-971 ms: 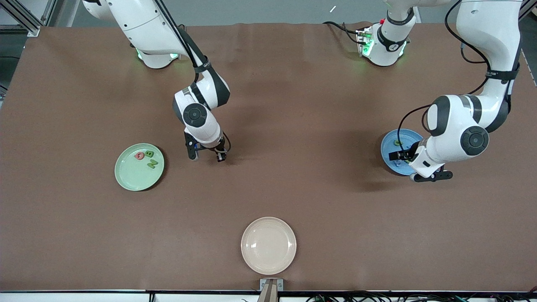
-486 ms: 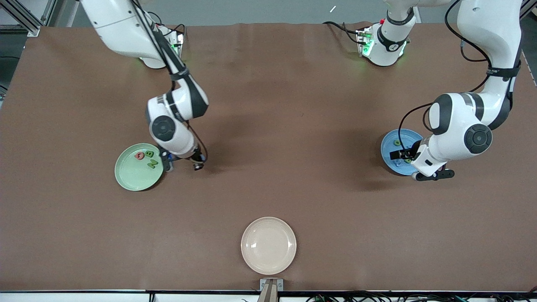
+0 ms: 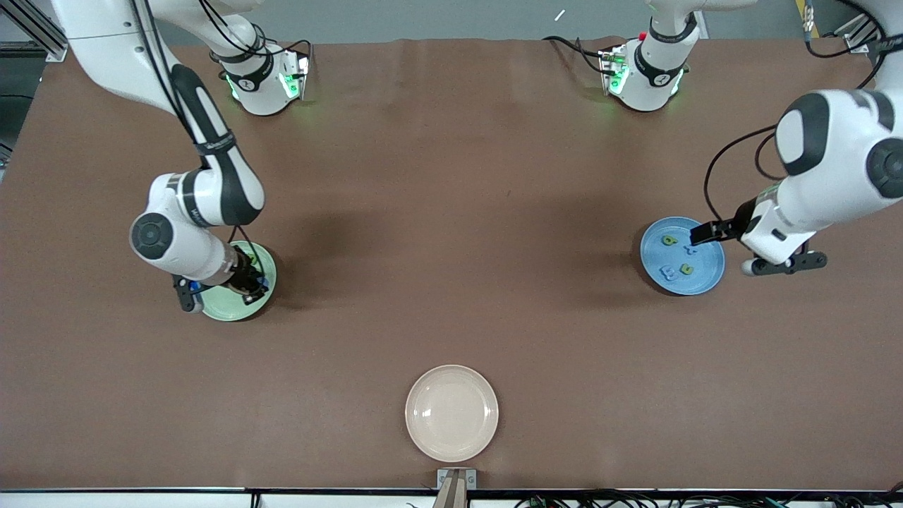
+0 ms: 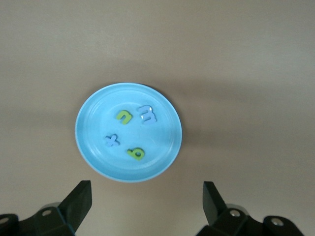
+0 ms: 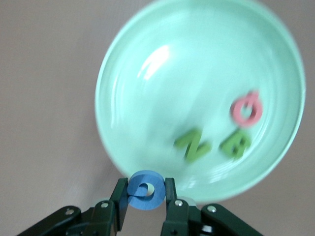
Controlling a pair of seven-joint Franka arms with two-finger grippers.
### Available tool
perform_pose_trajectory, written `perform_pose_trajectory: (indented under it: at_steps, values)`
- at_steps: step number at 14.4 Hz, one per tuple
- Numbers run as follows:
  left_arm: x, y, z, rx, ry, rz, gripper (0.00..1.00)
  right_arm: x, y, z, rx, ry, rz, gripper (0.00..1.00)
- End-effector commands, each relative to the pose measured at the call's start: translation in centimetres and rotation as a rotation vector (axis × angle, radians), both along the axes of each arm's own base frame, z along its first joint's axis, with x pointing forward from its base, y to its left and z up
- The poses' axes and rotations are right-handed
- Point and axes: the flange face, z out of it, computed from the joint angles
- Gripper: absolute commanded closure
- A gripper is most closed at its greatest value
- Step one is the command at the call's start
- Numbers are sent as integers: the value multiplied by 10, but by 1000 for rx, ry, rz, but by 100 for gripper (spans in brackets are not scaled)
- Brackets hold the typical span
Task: Sort upper and lower case letters into plates
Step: 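Release the C in the green plate while the left arm returns to rest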
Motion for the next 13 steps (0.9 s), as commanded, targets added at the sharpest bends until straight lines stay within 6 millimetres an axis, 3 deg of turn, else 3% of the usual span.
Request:
perform_pose_trajectory:
  at_steps: [1, 4, 6, 12, 13]
  values:
    - [-16, 2, 57, -17, -55, -9, 1, -14, -44, -10, 12, 22, 52, 100]
    - [-11, 7, 126, -19, -87, -13, 1, -22, -70, -20, 16, 37, 40, 100]
    - [-9, 7, 159, -20, -112, -17, 1, -19, -72, -24, 12, 15, 37, 100]
    - [-4, 8, 193, -16, -179, -19, 1, -20, -71, -37, 11, 19, 37, 97]
    - [-1, 9, 199, -9, -194, -27, 1, -21, -73, -38, 11, 27, 32, 87]
